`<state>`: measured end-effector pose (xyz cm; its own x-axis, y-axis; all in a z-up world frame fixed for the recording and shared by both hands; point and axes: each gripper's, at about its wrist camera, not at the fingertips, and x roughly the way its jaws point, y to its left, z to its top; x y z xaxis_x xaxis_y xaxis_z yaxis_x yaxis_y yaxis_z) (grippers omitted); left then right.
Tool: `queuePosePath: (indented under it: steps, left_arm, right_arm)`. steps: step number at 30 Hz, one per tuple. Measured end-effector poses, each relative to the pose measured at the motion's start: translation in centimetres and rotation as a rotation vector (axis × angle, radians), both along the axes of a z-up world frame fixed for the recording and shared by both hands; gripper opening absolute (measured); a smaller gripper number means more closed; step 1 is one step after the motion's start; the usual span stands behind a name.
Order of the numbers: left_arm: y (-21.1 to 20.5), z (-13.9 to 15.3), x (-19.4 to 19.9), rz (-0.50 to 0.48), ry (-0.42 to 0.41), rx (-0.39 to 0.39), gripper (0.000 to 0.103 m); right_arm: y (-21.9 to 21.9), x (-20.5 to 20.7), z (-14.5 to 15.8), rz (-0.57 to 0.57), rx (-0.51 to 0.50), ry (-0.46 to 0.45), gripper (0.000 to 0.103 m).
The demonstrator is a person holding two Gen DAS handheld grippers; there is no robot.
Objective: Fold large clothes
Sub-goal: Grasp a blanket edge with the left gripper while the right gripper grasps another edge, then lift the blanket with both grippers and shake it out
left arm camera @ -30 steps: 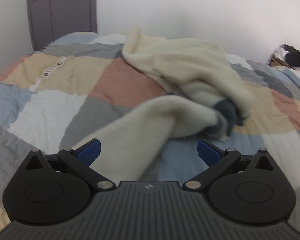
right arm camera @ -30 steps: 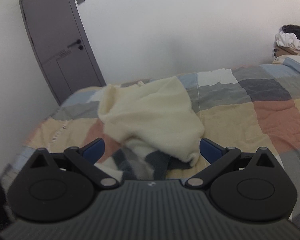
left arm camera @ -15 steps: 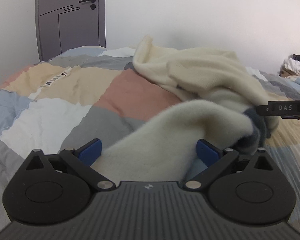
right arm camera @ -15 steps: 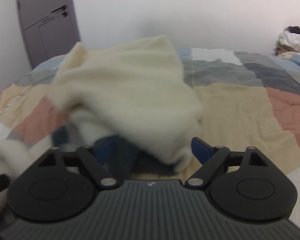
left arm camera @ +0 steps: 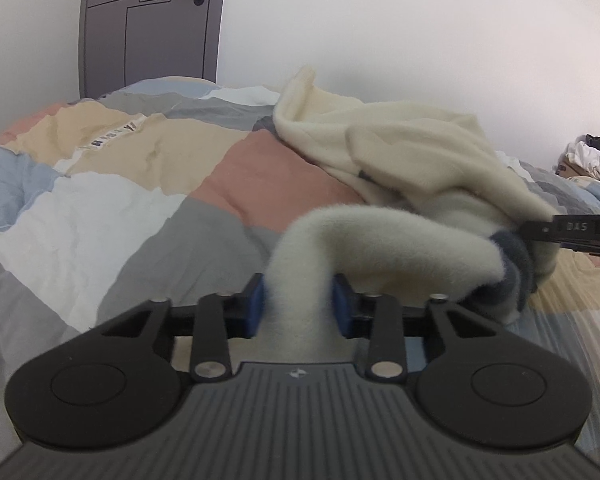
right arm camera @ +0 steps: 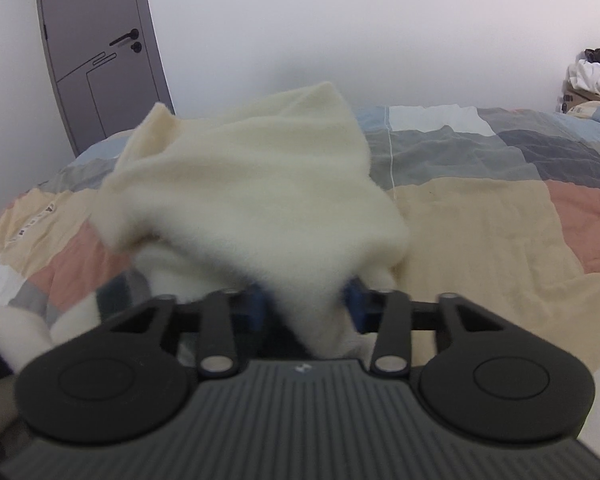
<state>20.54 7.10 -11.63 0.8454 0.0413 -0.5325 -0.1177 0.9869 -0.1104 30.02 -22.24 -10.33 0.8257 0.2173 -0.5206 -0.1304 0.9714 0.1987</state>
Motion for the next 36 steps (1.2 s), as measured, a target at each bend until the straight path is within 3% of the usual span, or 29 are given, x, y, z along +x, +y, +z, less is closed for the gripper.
queuePosePath:
  steps: [2,5,11,16,23,26,30,36]
  left_arm:
    - [0.5,0.4,-0.4,0.016,-0.007,-0.016,0.025]
    - [1.9,1.5,-1.4,0.057,-0.029,-0.068,0.019]
    - [5.5,3.6,-3.3,0.156,-0.068,-0.177,0.015]
    - [8.5,5.6,-5.6,0.29,-0.131,-0.169,0.015]
    - [14.0,7.7,-8.2,0.46,-0.181,-0.218,0.015]
    - [16.4,7.9,-9.0,0.535,-0.173,-0.258,0.015]
    - [18.3,6.9,-9.1,0.595,-0.097,-0.343,0.015]
    - [17.7,5.5,-8.2,0.583,-0.008,-0.3,0.016]
  right_arm:
    - [-0.5,-0.3,0.3,-0.006,0.013,0.003,0.024]
    - [-0.9,-1.0,0.9,-0.006,-0.014,-0.008,0.02]
    - [-1.7,-3.2,2.9,-0.008,-0.019,-0.028,0.019]
    - [-1.9,-5.9,4.9,0.01,-0.047,-0.067,0.018]
    - [-2.3,-10.1,6.9,0.001,-0.026,-0.064,0.017]
    - [-1.7,-11.8,7.2,0.007,-0.052,-0.051,0.017]
    - [-1.2,-13.6,6.3,-0.001,-0.117,-0.001,0.016]
    - [-2.4,-14.0,5.0,-0.046,-0.125,0.076,0.011]
